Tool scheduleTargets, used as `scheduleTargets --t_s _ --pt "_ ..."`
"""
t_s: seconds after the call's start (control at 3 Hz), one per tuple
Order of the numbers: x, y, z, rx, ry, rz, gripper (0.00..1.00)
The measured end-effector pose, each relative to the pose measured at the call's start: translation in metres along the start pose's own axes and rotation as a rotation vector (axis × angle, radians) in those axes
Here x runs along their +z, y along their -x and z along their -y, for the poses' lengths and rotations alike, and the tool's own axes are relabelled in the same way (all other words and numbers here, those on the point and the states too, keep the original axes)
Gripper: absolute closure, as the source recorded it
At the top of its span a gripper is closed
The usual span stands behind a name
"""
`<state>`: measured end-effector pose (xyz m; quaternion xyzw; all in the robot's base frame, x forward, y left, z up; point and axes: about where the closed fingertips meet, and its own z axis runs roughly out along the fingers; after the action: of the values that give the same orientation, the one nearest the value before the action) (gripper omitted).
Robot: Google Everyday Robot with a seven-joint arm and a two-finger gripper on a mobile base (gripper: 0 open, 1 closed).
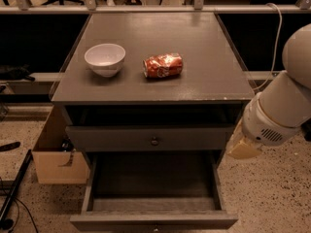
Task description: Close middle drawer
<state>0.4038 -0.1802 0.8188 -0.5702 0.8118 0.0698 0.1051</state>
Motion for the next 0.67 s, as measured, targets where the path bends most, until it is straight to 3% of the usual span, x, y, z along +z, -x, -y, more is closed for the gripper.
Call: scheduleTargets --t_s 0.33,0.67 --pt "0.012 -0.001 -0.005 0.033 0.003 0.118 1.00" --pt "0.056 -0.005 -0.023 0.112 0.027 0.303 1.00"
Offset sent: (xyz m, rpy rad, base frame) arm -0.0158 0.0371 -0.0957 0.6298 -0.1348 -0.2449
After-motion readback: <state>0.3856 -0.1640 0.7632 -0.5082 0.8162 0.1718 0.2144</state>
